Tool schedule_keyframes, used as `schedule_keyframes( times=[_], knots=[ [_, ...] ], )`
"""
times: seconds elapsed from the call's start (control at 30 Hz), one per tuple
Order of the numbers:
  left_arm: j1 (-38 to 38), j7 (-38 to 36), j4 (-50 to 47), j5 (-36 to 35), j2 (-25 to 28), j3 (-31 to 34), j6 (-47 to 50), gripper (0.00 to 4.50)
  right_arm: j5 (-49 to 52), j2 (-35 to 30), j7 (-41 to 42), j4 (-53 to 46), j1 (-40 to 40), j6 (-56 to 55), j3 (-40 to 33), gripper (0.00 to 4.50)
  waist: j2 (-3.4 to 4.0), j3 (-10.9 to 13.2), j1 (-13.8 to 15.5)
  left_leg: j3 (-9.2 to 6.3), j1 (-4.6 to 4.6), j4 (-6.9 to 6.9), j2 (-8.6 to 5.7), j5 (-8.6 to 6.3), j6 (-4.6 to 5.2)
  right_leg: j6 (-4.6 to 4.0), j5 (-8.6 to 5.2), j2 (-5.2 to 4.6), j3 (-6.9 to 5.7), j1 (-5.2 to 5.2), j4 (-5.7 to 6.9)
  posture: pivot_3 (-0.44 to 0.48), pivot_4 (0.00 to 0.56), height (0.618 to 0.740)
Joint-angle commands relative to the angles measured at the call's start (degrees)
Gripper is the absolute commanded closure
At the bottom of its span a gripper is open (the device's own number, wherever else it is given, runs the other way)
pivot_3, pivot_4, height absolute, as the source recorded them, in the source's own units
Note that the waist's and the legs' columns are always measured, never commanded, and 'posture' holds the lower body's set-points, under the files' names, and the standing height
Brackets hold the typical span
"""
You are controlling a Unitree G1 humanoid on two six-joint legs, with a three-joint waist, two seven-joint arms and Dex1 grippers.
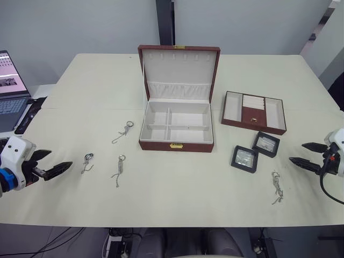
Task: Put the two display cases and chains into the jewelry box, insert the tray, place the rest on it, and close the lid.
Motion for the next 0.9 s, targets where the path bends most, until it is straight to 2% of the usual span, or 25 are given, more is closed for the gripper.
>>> schedule_keyframes(
  times=[0.03,0.9],
  knots=[
    [-0.69,-0.14,0.49,0.32,2.13,0.30,-0.88,0.00,0.31,-0.69,0.11,-0.97,-0.93,-0.28,-0.88,0.02,0.00,0.00,0.01,0.00,0.00,0.00,0.00,0.00,0.00,0.00,0.00,0.00,0.00,0.00,0.00,0.000,0.150,0.740],
    [-0.68,0.70,0.17,0.66,2.34,0.29,-1.28,0.00,-0.17,-0.34,0.17,0.02,-2.57,-0.78,-0.18,0.02,0.00,0.00,0.00,0.01,0.00,0.01,0.00,0.00,0.00,0.00,0.00,0.00,0.01,0.00,0.01,0.000,0.150,0.740]
  ],
)
